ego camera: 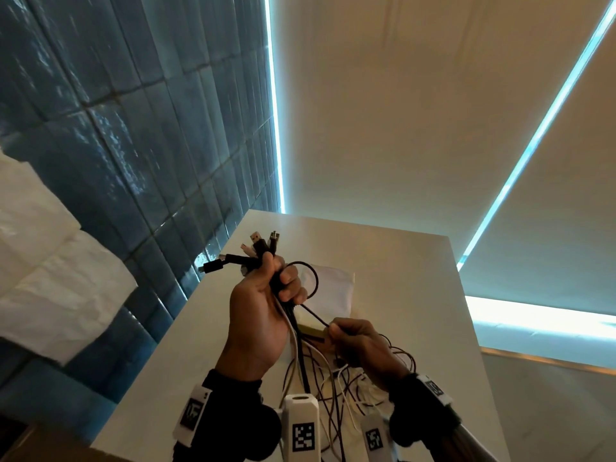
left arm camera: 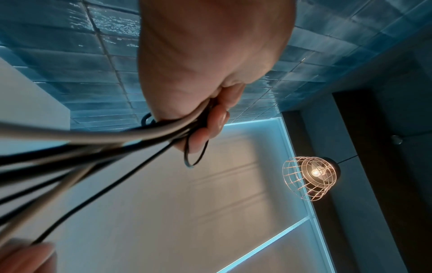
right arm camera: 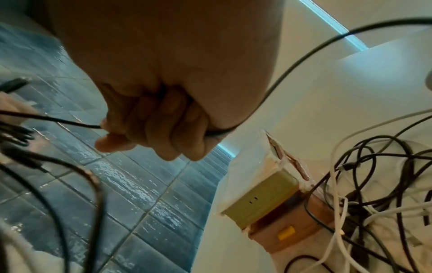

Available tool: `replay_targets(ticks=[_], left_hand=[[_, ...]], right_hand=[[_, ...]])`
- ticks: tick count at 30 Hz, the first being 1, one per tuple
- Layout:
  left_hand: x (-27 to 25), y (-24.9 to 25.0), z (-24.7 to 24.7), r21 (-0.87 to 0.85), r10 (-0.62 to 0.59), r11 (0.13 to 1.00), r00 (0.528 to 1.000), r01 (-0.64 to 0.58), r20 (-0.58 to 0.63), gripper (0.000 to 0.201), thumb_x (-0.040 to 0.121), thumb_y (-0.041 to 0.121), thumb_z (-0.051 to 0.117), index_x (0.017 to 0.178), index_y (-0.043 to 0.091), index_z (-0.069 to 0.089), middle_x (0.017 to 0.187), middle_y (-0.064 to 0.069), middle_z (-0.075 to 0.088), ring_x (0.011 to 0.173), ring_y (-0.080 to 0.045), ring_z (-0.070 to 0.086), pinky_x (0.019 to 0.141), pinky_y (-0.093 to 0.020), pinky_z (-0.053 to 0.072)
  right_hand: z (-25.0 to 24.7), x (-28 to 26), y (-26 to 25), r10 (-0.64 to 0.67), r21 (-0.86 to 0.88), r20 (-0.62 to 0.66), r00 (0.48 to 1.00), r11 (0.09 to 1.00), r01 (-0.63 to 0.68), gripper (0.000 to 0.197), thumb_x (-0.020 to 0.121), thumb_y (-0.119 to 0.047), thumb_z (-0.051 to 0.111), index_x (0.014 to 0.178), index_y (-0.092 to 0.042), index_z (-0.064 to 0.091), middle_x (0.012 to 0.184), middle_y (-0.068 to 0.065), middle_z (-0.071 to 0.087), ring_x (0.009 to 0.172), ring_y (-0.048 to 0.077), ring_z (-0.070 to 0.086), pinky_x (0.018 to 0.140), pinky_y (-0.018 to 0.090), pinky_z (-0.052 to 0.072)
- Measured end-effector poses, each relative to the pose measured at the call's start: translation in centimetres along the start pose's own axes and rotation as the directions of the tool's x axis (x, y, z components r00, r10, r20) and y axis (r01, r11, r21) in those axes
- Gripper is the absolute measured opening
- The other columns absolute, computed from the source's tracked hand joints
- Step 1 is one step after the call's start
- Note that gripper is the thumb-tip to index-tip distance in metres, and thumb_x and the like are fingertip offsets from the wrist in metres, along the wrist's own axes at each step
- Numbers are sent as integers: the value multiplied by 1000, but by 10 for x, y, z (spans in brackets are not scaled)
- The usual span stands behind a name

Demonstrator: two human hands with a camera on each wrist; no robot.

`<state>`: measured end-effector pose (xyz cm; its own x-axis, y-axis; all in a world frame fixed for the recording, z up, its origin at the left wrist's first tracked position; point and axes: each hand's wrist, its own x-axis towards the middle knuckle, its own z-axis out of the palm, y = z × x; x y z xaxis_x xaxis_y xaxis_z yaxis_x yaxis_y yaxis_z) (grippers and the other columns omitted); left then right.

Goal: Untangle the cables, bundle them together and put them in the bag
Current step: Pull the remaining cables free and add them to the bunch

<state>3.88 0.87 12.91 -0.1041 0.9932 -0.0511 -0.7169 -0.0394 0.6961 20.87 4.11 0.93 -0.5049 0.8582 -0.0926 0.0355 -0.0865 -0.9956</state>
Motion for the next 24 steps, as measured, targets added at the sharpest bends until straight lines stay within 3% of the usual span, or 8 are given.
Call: replay_targets(ticks=[3,6,10,14,17,20,24], left_hand=[[-1,2,1,41,20,999,1000,-20,-15,31,101,28,35,73,16,41,62,4,37,51,-10,29,53,-27,30],[-2,3,1,72,32,997,999,-30,-26,31,101,28,36,72,16,40,62,4,35,51,-10,27,52,-26,29],[-4,9,1,80,40,996,999,-37,-32,31,100,28,37,71,17,40,61,5,35,50,-9,27,51,-25,29],[-6,20,-1,105,66,992,998,-63,-23,32,101,28,36,71,17,41,60,6,35,49,-8,27,49,-23,31],[-7,24,-1,178,54,983,997,-44,-51,31,102,25,35,73,16,42,60,4,35,49,-8,27,48,-23,30],[-5,19,1,267,16,964,995,11,-96,29,102,22,35,75,15,41,60,2,37,49,-9,27,50,-26,28],[-1,10,2,312,-22,947,982,80,-185,26,102,21,38,77,13,43,64,-3,48,50,-13,39,52,-28,29]], right_hand=[[-3,8,10,7,-38,-20,1000,999,-8,28,92,-33,55,69,-18,61,60,8,39,50,12,34,51,25,29],[-7,17,19,-45,-113,-15,999,993,43,30,97,-22,53,68,-18,60,54,-11,45,48,4,37,48,17,30],[-15,27,33,-70,-189,-39,997,980,61,30,94,-27,52,65,-21,59,57,-11,52,55,4,44,55,17,36],[-36,27,55,-35,-340,-145,989,940,-17,40,97,-11,53,59,-22,58,49,-15,51,52,-3,43,57,20,35],[-46,23,58,20,-385,-254,967,915,-120,41,95,-10,54,55,-20,60,43,-13,47,46,-1,41,55,23,33],[-43,23,31,47,-215,-388,921,966,-140,35,96,-10,51,63,-13,62,38,-10,38,40,6,33,46,23,25],[-25,16,-31,-25,95,-391,920,993,67,25,98,-11,50,78,-3,64,48,-4,29,40,11,19,41,19,16]])
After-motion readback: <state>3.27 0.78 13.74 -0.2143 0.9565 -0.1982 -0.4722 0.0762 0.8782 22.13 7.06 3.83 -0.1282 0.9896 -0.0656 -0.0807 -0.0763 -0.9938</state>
